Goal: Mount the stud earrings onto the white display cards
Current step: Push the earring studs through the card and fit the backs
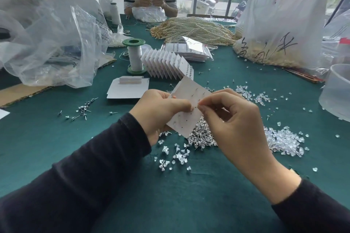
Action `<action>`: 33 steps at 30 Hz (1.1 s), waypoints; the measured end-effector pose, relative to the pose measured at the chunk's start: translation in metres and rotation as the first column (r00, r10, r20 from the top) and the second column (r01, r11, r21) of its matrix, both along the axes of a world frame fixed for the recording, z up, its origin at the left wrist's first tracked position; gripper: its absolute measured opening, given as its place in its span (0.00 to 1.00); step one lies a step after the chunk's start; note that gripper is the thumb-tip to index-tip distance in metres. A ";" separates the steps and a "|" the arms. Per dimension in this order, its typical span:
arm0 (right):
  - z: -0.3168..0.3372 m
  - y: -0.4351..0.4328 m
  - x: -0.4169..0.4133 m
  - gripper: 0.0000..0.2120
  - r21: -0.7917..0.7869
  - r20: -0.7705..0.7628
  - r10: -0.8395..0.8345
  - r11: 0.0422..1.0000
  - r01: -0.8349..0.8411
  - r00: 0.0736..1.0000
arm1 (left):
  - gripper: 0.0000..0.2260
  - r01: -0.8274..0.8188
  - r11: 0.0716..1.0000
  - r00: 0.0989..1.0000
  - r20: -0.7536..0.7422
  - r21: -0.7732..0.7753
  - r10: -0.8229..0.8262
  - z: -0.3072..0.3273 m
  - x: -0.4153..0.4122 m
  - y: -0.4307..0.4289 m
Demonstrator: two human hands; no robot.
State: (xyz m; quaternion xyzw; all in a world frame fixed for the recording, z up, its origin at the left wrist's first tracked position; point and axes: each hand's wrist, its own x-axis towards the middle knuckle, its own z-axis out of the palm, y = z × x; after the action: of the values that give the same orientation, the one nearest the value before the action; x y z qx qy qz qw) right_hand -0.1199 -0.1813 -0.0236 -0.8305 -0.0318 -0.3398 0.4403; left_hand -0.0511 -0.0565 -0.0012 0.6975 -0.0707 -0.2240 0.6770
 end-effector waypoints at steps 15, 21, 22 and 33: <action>-0.005 0.006 0.001 0.05 -0.114 0.048 -0.050 0.992 0.055 0.998 | 0.12 -0.029 0.999 0.998 0.059 -0.040 0.031 -0.005 -0.003 -0.003; -0.009 0.010 0.003 0.05 -0.199 0.087 -0.109 0.972 0.125 0.990 | 0.17 -0.047 0.996 0.998 0.048 -0.073 0.051 -0.006 -0.003 -0.003; -0.009 0.010 0.003 0.05 -0.207 0.089 -0.116 0.969 0.132 0.989 | 0.14 -0.052 0.996 0.997 0.055 -0.071 0.056 -0.006 -0.003 -0.004; -0.010 0.009 0.003 0.06 -0.196 0.068 -0.107 0.973 0.119 0.992 | 0.10 -0.085 0.995 0.993 0.083 -0.061 0.090 -0.009 -0.005 -0.005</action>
State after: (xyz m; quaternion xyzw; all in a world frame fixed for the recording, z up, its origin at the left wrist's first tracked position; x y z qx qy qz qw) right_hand -0.1166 -0.1721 -0.0334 -0.8609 -0.0308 -0.3828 0.3337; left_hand -0.0565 -0.0613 -0.0102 0.6891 -0.0754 -0.1621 0.7023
